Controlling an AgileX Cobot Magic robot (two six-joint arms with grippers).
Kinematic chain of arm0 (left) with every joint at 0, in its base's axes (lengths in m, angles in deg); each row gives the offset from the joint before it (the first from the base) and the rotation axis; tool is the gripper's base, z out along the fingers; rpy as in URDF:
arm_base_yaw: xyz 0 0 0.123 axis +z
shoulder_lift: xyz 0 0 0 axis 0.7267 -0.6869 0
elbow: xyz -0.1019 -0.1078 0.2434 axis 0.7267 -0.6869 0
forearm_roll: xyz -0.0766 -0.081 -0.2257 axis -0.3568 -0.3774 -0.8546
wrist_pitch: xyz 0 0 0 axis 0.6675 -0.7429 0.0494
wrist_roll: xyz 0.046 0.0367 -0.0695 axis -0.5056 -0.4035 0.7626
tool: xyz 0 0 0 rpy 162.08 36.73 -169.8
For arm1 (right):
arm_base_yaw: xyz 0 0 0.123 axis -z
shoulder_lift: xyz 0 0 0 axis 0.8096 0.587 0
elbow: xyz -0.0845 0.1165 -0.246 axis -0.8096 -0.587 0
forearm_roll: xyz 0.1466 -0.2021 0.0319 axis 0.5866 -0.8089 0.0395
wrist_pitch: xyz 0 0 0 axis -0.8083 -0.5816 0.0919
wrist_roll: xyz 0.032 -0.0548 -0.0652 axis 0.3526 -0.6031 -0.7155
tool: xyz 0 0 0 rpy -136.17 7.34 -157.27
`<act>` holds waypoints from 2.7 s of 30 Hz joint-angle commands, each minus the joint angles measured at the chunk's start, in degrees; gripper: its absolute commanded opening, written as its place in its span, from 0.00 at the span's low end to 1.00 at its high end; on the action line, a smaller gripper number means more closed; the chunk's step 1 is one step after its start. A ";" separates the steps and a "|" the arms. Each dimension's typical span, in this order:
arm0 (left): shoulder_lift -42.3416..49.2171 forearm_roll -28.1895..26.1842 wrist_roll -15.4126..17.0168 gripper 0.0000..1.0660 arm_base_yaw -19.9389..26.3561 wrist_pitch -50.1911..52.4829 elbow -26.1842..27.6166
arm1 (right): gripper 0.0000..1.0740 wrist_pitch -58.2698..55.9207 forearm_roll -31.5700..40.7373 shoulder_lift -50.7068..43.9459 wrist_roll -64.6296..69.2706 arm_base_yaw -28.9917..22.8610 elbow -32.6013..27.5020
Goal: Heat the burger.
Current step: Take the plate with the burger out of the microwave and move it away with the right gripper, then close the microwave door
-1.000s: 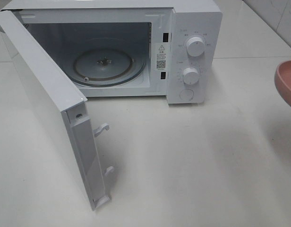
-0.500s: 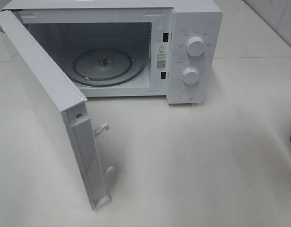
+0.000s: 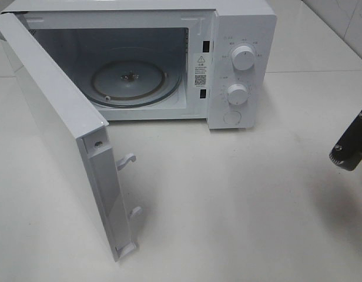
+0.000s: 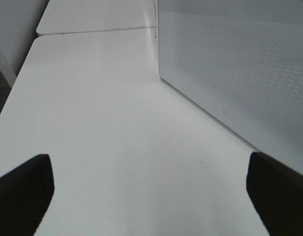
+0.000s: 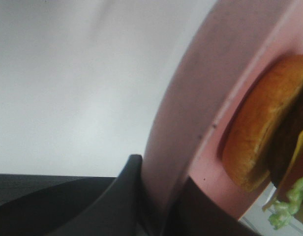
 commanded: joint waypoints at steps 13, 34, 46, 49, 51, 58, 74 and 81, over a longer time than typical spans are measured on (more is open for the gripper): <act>1.32 -0.23 0.00 0.94 0.06 0.57 -0.17 | 0.02 2.58 -1.72 14.38 13.64 0.40 0.86; 1.32 -0.23 0.00 0.94 0.06 0.57 -0.17 | 0.03 14.04 -2.06 26.99 17.53 9.85 0.86; 1.32 -0.23 0.00 0.94 0.06 0.57 -0.17 | 0.16 14.73 -0.52 27.56 16.62 10.26 1.55; 1.32 -0.23 0.00 0.94 0.06 0.57 -0.17 | 0.26 14.73 0.69 26.13 15.64 10.26 1.72; 1.32 -0.23 0.00 0.94 0.06 0.57 -0.17 | 0.34 14.44 1.89 24.87 14.55 10.26 2.23; 1.32 -0.23 0.00 0.94 0.06 0.57 -0.17 | 0.45 15.93 5.33 16.56 11.40 10.26 2.35; 1.32 -0.23 0.00 0.94 0.06 0.57 -0.17 | 0.74 18.11 29.51 -14.21 -16.44 10.26 2.35; 1.32 -0.23 0.00 0.94 0.06 0.57 -0.17 | 0.71 14.44 42.17 -27.85 -25.50 10.26 2.35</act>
